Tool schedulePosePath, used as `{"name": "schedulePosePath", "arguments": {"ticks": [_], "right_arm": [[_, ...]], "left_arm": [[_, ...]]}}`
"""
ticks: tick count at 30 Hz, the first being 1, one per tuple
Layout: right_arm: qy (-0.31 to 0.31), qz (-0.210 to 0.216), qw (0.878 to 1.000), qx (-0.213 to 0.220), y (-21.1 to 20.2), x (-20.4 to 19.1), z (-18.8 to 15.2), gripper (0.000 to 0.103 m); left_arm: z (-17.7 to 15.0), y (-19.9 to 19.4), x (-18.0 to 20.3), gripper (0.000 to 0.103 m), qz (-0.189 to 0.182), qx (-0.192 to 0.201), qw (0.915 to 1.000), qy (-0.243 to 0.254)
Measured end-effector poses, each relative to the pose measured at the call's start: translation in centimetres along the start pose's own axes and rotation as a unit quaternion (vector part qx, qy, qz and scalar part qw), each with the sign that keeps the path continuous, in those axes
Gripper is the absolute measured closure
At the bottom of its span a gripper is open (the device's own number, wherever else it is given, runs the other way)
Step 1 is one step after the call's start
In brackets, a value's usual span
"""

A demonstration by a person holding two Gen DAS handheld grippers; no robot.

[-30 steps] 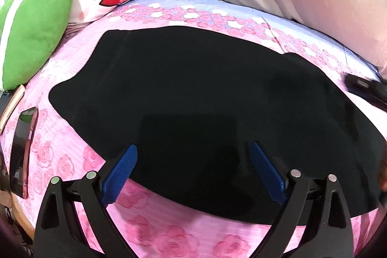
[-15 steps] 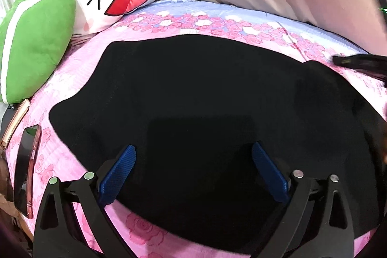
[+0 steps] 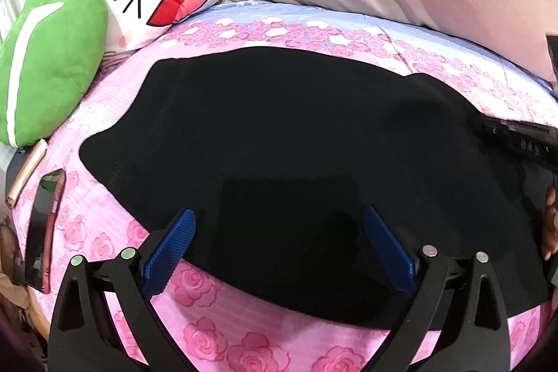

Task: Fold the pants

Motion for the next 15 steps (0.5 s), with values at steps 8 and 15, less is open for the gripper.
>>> {"name": "schedulePosePath", "arguments": {"ticks": [8,15], "right_arm": [[0.041,0.003,0.999,0.016,-0.6,3.2,2.3,0.086],[0.162,-0.058,0.979,0.111,-13.2,11.8,-9.0,0.060]], "left_arm": [[0.8,1.2,0.2,0.008,0.013,-0.013,0.9998,-0.003],[-0.2,-0.3,0.4,0.008,0.006,-0.004,1.0000,0.005]]}}
Point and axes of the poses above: each gripper's, at about its wrist camera, not at the fingertips, and y roughly the way its jaws point, x to its right, z to its top, the point moved 4 cm from there along y, roughly the way its jaws point, and after that the axes turned 10 degrees about -x, right-handed, at the moved point
